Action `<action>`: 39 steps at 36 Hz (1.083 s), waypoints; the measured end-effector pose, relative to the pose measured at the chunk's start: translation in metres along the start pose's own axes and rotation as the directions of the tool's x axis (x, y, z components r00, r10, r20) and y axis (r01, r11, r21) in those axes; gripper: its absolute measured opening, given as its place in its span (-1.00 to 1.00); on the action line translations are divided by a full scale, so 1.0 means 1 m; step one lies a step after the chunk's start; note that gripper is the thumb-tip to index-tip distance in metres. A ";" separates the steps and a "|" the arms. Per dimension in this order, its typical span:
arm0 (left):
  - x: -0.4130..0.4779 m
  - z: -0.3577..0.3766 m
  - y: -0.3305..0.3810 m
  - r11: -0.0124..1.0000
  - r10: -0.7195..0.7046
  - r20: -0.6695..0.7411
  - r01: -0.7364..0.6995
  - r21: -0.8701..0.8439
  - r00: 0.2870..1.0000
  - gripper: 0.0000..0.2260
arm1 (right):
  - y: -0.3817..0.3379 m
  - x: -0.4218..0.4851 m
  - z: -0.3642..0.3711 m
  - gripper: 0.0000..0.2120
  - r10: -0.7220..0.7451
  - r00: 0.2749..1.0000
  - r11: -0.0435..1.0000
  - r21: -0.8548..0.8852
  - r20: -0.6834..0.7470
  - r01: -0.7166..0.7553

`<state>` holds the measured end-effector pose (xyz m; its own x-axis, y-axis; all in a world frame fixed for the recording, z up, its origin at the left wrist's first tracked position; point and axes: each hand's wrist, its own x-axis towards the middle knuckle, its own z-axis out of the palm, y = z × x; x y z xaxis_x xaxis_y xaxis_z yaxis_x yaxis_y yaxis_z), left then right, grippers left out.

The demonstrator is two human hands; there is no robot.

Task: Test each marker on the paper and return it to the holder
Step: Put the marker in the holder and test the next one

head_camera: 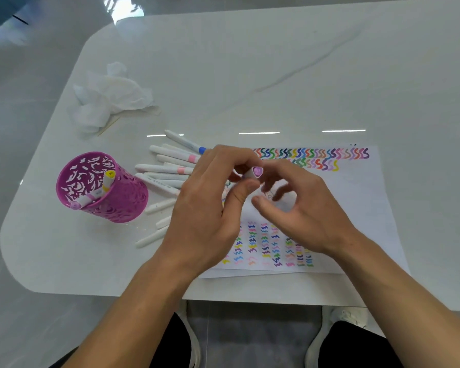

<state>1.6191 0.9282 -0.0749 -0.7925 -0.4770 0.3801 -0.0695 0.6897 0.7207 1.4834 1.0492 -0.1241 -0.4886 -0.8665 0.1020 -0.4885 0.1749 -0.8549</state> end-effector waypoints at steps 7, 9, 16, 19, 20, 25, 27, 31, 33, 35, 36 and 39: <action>0.004 0.013 0.007 0.960 -0.055 -0.034 0.043 -0.278 0.998 -0.76 | -0.007 0.001 -0.004 -0.61 -0.085 0.990 0.996 -0.013 -0.108 0.085; 0.005 0.016 0.008 0.966 -0.054 -0.026 0.046 -0.253 0.998 -0.71 | -0.007 0.001 -0.006 -0.64 -0.088 0.983 0.996 -0.011 -0.162 0.088; 0.010 0.024 -0.001 0.997 -0.058 -0.022 0.057 -0.055 0.998 -0.80 | 0.002 -0.002 -0.014 -0.77 -0.102 0.974 0.987 -0.142 -0.203 0.074; 0.010 0.027 -0.005 0.995 -0.097 -0.001 0.097 0.007 0.995 -0.82 | 0.005 -0.003 -0.019 -0.78 -0.100 0.974 0.981 -0.181 -0.203 0.063; 0.010 0.028 -0.006 0.994 -0.107 0.009 0.107 0.031 0.994 -0.82 | 0.007 -0.003 -0.021 -0.78 -0.105 0.974 0.977 -0.204 -0.199 0.064; 0.009 0.034 -0.007 0.975 -0.163 0.129 0.140 0.174 0.978 -0.86 | 0.012 -0.005 -0.027 -0.75 -0.084 0.986 0.949 -0.313 -0.142 0.036; 0.009 0.037 -0.007 0.967 -0.162 0.198 0.115 0.229 0.967 -0.83 | 0.013 -0.007 -0.028 -0.73 -0.088 0.989 0.921 -0.389 -0.118 0.035; 0.011 0.042 -0.006 0.951 -0.157 0.321 0.055 0.303 0.934 -0.76 | 0.016 -0.010 -0.031 -0.63 -0.056 0.995 0.877 -0.480 -0.077 0.013; 0.012 0.044 -0.007 0.952 -0.155 0.346 0.047 0.302 0.925 -0.77 | 0.018 -0.012 -0.033 -0.55 -0.017 0.999 0.875 -0.485 -0.050 -0.010; 0.014 0.046 -0.007 0.963 -0.150 0.338 0.060 0.264 0.929 -0.79 | 0.020 -0.014 -0.035 -0.52 0.016 0.999 0.873 -0.486 -0.031 -0.029; 0.014 0.048 -0.007 0.967 -0.149 0.324 0.069 0.246 0.934 -0.80 | 0.021 -0.014 -0.036 -0.52 0.022 0.999 0.871 -0.490 -0.027 -0.032; 0.016 0.052 -0.008 0.971 -0.153 0.286 0.090 0.223 0.946 -0.82 | 0.023 -0.015 -0.038 -0.58 0.021 0.999 0.857 -0.514 -0.031 -0.034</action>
<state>1.5754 0.9438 -0.1046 -0.9122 -0.4012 0.0832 -0.2740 0.7483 0.6042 1.4521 1.0842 -0.1260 -0.5211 -0.8477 0.0995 -0.7734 0.4196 -0.4751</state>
